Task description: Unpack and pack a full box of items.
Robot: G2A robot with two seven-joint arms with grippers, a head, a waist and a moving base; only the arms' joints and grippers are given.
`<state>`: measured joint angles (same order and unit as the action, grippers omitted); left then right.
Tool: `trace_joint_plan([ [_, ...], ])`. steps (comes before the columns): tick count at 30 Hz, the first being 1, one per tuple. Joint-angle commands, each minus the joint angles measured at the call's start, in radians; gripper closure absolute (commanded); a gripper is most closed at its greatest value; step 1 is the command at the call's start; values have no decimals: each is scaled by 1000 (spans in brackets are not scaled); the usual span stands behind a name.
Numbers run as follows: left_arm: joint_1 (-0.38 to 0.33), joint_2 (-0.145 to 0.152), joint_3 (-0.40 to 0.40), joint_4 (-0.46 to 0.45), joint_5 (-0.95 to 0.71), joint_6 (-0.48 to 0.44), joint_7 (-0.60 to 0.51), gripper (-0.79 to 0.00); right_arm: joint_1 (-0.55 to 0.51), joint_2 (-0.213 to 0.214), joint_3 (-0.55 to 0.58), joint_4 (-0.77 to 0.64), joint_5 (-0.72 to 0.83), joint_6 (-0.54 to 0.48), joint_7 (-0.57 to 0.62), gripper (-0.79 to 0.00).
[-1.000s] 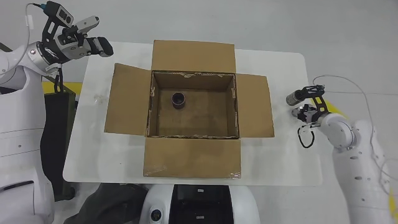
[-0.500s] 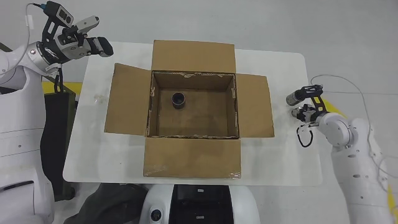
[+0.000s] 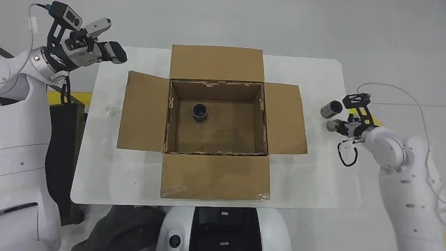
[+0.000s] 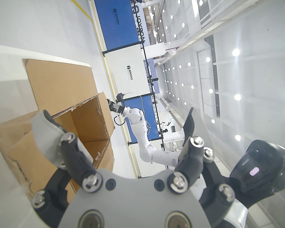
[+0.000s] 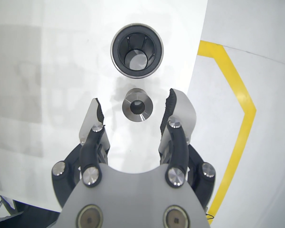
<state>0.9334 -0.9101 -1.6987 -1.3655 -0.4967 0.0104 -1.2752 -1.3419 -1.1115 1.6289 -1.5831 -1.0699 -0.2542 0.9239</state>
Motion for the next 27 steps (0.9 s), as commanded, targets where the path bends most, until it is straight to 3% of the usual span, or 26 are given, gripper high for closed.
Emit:
trace_joint_plan([
  [1,0,0,0,0,0,0,0,-785,-23,2,12,-53,-1,8,5,-573],
  [15,0,0,0,0,0,0,0,-785,-206,10,61,-508,13,25,-8,-622],
  [21,0,0,0,0,0,0,0,-785,-203,12,-11,-616,2,-19,18,-637],
  [27,0,0,0,0,0,0,0,-785,-136,11,-135,-645,19,-61,54,-628],
])
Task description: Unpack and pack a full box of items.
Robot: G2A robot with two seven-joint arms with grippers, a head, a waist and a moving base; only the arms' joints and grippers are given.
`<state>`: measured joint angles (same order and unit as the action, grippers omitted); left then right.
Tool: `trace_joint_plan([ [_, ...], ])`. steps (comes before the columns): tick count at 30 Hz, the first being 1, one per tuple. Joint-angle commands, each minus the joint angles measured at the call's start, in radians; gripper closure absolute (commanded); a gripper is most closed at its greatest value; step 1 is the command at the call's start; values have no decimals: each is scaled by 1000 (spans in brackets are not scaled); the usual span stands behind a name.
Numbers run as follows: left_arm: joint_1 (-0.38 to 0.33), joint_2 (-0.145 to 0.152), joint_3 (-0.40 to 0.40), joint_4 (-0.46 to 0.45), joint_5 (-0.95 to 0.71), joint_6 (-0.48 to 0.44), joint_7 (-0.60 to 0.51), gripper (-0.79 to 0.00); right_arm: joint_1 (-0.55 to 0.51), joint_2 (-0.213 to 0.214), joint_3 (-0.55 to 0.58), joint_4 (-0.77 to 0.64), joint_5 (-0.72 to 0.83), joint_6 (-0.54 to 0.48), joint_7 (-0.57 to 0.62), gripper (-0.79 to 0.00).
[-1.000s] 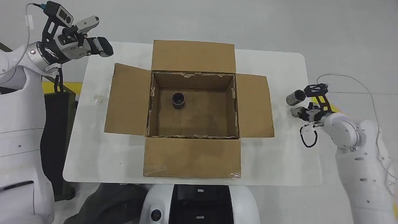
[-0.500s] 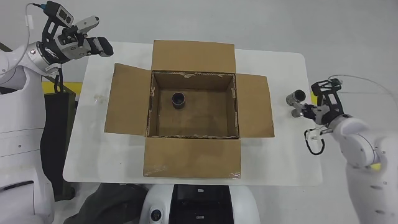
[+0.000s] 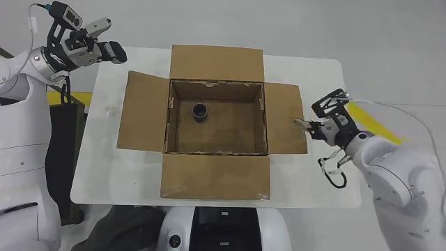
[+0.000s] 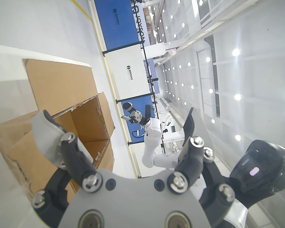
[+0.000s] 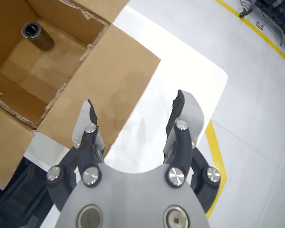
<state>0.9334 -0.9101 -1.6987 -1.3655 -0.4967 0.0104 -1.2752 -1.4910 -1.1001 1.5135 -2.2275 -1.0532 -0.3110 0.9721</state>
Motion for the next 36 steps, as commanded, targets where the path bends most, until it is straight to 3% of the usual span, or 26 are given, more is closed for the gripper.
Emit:
trace_joint_plan([
  [1,0,0,0,0,0,0,0,-785,27,-1,-44,-2,2,-10,14,-628],
  [12,0,0,0,0,0,0,0,-785,172,-9,-228,43,38,-30,87,-653],
  [36,0,0,0,0,0,0,0,-785,180,-10,-234,49,42,-28,89,-674],
])
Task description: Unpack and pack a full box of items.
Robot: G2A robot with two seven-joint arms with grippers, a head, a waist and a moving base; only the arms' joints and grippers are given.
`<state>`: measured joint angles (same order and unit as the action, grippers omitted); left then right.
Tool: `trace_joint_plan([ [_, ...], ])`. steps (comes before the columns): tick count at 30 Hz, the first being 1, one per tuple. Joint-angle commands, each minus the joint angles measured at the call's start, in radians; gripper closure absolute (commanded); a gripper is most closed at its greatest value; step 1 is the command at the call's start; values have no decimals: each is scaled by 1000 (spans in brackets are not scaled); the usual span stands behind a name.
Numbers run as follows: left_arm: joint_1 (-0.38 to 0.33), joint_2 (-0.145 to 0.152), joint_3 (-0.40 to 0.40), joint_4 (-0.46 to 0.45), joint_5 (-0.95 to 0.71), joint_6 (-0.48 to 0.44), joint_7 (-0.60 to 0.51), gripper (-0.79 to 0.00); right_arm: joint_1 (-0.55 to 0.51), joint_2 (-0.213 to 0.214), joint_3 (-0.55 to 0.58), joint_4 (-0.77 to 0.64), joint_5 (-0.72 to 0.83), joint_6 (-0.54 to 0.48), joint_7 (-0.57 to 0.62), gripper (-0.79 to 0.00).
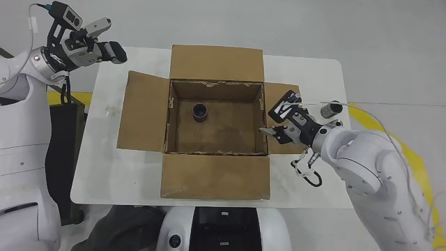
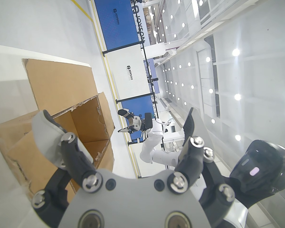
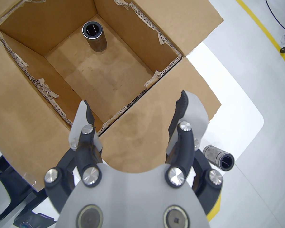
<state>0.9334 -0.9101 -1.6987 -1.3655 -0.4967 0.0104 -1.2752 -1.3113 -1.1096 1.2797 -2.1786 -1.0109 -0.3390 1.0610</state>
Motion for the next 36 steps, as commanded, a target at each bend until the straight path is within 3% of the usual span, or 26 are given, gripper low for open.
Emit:
trace_joint_plan([
  [1,0,0,0,0,0,0,0,-785,0,0,0,0,0,0,0,-674],
  [6,0,0,0,0,0,0,0,-785,0,0,0,0,0,0,0,-674],
  [7,0,0,0,0,0,0,0,-785,0,0,-2,0,0,-2,-5,-625],
  [10,0,0,0,0,0,0,0,-785,28,-1,-34,21,-13,-31,-16,-683],
  [18,0,0,0,0,0,0,0,-785,314,-39,-256,205,34,-79,39,-785],
  [24,0,0,0,0,0,0,0,-785,502,-87,-427,375,92,-89,23,-763],
  [31,0,0,0,0,0,0,0,-785,630,-144,-575,533,137,-93,-41,-693],
  [36,0,0,0,0,0,0,0,-785,702,-188,-671,636,126,-89,-59,-767],
])
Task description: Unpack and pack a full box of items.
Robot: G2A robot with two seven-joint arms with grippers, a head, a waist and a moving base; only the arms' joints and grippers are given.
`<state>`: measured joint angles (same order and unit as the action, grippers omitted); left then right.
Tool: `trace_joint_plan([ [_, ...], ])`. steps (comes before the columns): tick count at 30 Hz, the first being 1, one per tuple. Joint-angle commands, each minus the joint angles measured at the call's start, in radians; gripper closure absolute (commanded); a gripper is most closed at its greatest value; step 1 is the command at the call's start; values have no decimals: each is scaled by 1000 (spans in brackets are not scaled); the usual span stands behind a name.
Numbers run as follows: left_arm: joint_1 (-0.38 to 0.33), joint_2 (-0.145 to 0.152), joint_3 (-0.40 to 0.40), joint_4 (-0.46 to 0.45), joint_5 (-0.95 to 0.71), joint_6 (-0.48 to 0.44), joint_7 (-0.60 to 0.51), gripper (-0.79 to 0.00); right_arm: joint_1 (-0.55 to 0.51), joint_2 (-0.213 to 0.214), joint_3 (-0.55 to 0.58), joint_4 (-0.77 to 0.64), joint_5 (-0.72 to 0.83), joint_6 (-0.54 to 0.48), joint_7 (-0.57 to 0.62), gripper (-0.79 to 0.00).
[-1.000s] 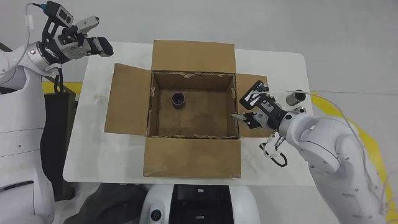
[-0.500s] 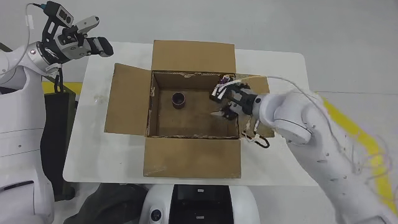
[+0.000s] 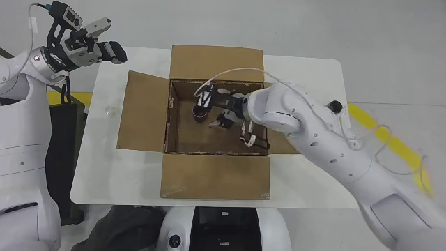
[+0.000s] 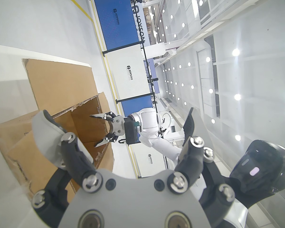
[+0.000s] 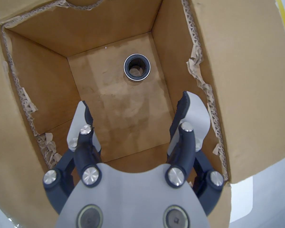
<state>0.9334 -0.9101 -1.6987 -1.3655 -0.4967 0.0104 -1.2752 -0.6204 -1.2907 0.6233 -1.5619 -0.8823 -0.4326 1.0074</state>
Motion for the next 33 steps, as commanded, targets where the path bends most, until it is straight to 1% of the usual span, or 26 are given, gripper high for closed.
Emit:
trace_joint_plan([
  [1,0,0,0,0,0,0,0,-785,22,-16,-30,44,-3,6,-14,-767],
  [7,0,0,0,0,0,0,0,-785,87,-71,-113,183,11,-22,-64,-736],
  [13,0,0,0,0,0,0,0,-785,161,-141,-193,311,18,-31,-78,-742],
  [24,0,0,0,0,0,0,0,-785,239,-251,-272,519,30,-54,-116,-723],
  [26,0,0,0,0,0,0,0,-785,248,-271,-283,549,32,-61,-122,-702],
  [32,0,0,0,0,0,0,0,-785,274,-326,-305,641,43,-76,-127,-680],
  [33,0,0,0,0,0,0,0,-785,277,-332,-305,656,47,-82,-132,-665],
])
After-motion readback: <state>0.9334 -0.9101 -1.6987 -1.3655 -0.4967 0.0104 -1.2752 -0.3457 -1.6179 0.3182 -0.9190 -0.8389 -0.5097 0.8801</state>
